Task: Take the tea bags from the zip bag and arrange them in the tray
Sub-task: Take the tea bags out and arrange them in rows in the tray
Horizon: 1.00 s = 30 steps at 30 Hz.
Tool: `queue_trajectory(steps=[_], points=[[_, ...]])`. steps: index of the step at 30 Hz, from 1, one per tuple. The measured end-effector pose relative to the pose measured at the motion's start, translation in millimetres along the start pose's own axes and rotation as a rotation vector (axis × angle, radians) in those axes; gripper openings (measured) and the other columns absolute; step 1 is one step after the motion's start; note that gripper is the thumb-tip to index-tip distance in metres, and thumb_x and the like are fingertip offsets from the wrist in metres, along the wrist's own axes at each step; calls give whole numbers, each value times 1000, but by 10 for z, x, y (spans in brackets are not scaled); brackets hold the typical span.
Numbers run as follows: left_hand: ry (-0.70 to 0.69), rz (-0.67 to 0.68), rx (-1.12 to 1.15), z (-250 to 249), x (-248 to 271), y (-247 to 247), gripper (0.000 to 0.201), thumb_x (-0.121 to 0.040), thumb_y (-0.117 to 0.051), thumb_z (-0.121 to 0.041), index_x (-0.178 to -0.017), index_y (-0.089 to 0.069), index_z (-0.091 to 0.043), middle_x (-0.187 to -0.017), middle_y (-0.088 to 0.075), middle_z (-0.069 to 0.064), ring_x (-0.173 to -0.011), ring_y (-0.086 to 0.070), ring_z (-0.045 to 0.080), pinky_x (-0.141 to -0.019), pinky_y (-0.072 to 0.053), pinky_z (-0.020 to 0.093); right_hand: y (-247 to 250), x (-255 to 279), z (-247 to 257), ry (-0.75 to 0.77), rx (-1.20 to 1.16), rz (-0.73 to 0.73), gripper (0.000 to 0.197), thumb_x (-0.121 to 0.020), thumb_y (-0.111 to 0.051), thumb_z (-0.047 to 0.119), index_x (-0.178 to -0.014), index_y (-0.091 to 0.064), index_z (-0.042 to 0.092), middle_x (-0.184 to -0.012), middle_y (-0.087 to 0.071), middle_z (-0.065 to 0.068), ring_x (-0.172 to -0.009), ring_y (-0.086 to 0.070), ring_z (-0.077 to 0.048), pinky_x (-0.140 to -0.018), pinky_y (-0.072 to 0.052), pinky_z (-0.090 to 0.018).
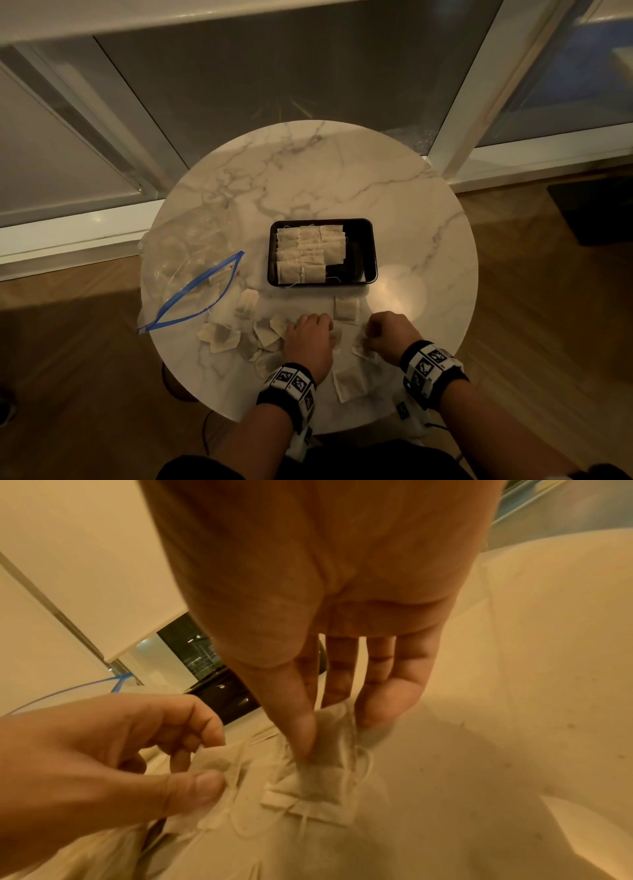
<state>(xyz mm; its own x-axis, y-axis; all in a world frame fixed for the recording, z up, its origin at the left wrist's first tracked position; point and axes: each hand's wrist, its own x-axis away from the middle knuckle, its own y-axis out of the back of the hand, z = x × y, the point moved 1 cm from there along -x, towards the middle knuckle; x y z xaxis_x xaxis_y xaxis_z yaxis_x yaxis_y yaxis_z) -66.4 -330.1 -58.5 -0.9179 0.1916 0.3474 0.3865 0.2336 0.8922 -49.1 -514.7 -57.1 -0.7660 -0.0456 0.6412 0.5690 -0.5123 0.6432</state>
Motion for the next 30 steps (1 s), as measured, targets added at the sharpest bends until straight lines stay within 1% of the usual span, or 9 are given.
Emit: queue_trajectory(steps=[3, 6, 8, 10, 13, 16, 20, 26, 30], points=[[21, -11, 158, 37, -11, -6, 25, -97, -56, -35, -121, -51, -28, -119, -59, -5, -114, -51, 18, -96, -39, 34, 28, -11, -33, 14, -60, -6, 15, -83, -71, 22, -81, -60, 31, -85, -60, 10, -77, -57, -6, -64, -43, -18], [161, -47, 521, 78, -14, 13, 29, -92, -66, -37, -117, -55, -27, -104, -61, -6, -96, -60, 14, -82, -49, 27, 99, -13, -54, 10, -191, 14, 18, -86, -72, 25, -102, -64, 27, -89, -60, 12, -77, -56, -1, -59, -41, -11], [255, -92, 761, 106, -11, 62, 29, -88, -74, -29, -111, -57, -26, -95, -62, -4, -86, -62, 14, -72, -52, 23, 178, -12, -48, 27, -324, 48, 21, -86, -73, 19, -105, -67, 22, -93, -65, 6, -77, -62, -5, -57, -46, -14], [281, -118, 921, 144, -27, 99, 28, -86, -76, -17, -104, -59, -29, -97, -65, -1, -86, -66, 18, -73, -58, 27, 264, 7, -4, 65, -481, 25, 14, -84, -73, 13, -97, -72, 17, -90, -70, -1, -72, -67, -12, -59, -51, -19], [271, -118, 966, 163, -67, 149, 27, -89, -70, -13, -93, -64, -38, -95, -69, 1, -84, -67, 24, -72, -60, 40, 374, 33, 137, 103, -731, -39, 8, -84, -73, 6, -87, -69, 13, -89, -69, -9, -72, -69, -18, -63, -56, -27], [217, -124, 1010, 116, -116, 259, 30, -94, -64, -11, -86, -71, -39, -91, -73, -7, -88, -70, 16, -80, -59, 33, 432, 14, 314, 128, -867, -48, 10, -82, -74, 2, -87, -68, 9, -89, -68, -12, -74, -70, -21, -64, -56, -29], [266, -99, 1289, 46, -186, 428, 26, -100, -54, -15, -93, -78, -20, -92, -77, 2, -92, -71, 19, -87, -56, 36, 463, -42, 478, 140, -855, -74, 15, -82, -74, 4, -95, -67, 6, -87, -71, -12, -75, -70, -19, -64, -58, -29], [181, -171, 1130, 61, -266, 472, 14, -96, -64, -22, -89, -75, -17, -80, -73, -2, -74, -65, 3, -69, -52, 18, 500, -78, 626, 175, -827, -108, 7, -89, -70, 19, -93, -67, 15, -82, -71, -5, -71, -68, -14, -63, -57, -28], [188, -202, 1132, 101, -326, 495, 13, -96, -64, -22, -88, -74, -19, -79, -73, -2, -70, -65, 2, -66, -51, 16, 556, -115, 687, 202, -790, -138, 12, -92, -66, 25, -93, -72, 15, -84, -73, -3, -73, -67, -12, -63, -57, -26]])
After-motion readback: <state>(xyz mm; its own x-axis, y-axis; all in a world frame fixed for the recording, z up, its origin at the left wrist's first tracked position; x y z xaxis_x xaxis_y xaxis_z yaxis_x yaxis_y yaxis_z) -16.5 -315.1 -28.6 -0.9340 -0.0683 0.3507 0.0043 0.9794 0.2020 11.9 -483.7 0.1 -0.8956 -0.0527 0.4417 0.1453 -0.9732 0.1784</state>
